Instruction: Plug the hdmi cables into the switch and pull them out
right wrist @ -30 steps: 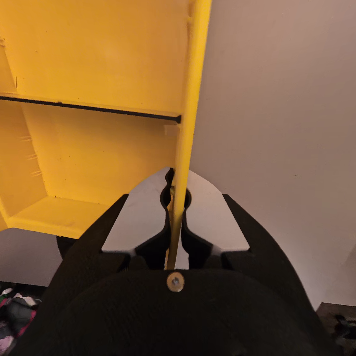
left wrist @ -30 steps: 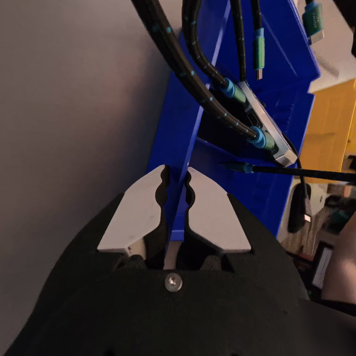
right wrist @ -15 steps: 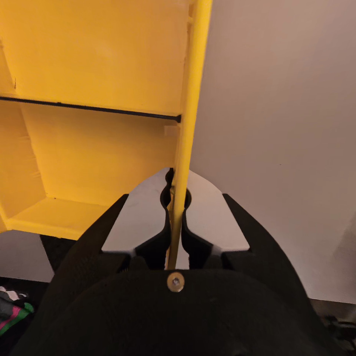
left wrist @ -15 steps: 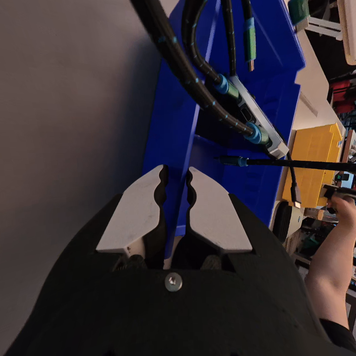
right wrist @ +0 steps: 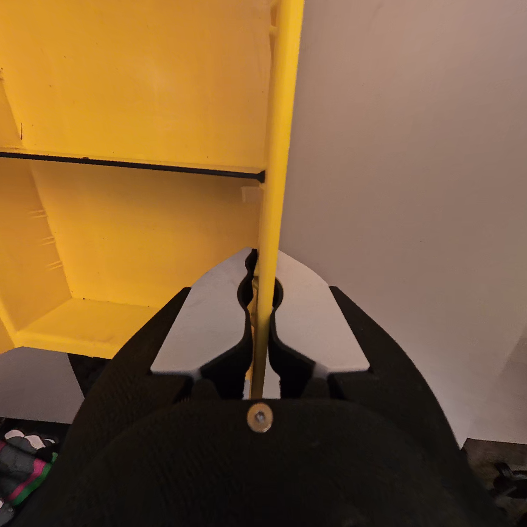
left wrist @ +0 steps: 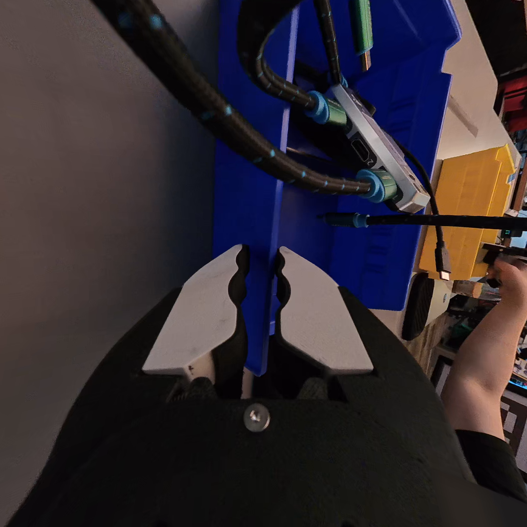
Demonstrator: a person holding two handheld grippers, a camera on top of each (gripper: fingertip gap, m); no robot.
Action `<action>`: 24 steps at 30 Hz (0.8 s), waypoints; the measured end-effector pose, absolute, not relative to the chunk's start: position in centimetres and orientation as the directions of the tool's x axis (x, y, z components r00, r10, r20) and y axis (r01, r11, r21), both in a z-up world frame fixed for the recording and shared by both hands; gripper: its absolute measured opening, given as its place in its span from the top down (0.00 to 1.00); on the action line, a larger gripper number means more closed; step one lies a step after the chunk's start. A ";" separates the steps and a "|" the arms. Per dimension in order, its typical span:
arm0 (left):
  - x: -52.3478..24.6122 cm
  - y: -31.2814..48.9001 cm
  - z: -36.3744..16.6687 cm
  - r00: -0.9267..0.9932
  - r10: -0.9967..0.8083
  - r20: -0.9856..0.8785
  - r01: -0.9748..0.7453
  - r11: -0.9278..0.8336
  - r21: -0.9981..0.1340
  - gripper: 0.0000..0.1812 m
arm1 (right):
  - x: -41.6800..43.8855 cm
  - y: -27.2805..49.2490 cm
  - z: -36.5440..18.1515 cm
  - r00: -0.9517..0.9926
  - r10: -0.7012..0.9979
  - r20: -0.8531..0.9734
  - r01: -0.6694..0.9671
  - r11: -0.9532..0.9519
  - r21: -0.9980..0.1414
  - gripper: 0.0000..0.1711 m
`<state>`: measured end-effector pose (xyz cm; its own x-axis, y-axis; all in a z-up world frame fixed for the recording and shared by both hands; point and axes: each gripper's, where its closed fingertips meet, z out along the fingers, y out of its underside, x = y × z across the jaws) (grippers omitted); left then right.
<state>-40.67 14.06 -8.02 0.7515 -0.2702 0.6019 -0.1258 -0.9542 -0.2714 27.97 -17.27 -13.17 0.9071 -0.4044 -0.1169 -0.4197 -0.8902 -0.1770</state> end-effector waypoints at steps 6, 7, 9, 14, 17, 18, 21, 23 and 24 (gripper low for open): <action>-41.0 13.9 -7.4 0.769 -0.295 0.567 -0.142 -0.944 -0.299 0.93 | 27.8 -17.2 -13.2 0.891 -0.438 -0.119 -0.453 -0.875 -0.173 0.96; -41.2 13.9 -7.1 0.766 -0.291 0.573 -0.128 -0.942 -0.309 0.93 | 27.9 -17.2 -13.2 0.894 -0.436 -0.106 -0.448 -0.877 -0.174 0.95; -42.1 13.9 -6.0 0.768 -0.272 0.580 -0.079 -0.939 -0.336 0.92 | 28.1 -17.4 -13.2 0.904 -0.424 -0.053 -0.426 -0.888 -0.173 0.93; -44.8 12.4 -1.6 0.780 -0.283 0.558 0.012 -0.885 -0.465 0.91 | 29.3 -17.3 -11.8 0.912 -0.388 0.136 -0.356 -0.911 -0.210 0.81; -45.0 11.8 2.7 0.768 -0.365 0.526 0.049 -0.786 -0.617 0.91 | 29.3 -16.3 -8.8 0.907 -0.367 0.208 -0.303 -0.910 -0.285 0.76; -44.6 11.4 4.0 0.759 -0.406 0.509 0.041 -0.751 -0.660 0.91 | 29.1 -15.7 -7.5 0.906 -0.359 0.226 -0.278 -0.905 -0.322 0.75; -42.6 10.9 7.7 0.724 -0.549 0.417 -0.004 -0.608 -0.794 0.90 | 27.6 -12.9 -2.4 0.905 -0.337 0.261 -0.174 -0.851 -0.496 0.73; -41.2 10.9 9.6 0.710 -0.614 0.344 -0.029 -0.514 -0.858 0.88 | 25.0 -9.8 2.1 0.925 -0.290 0.244 -0.057 -0.742 -0.668 0.71; -40.3 10.7 10.3 0.694 -0.657 0.295 -0.062 -0.463 -0.884 0.87 | 23.1 -8.1 4.6 0.939 -0.247 0.238 0.019 -0.657 -0.754 0.70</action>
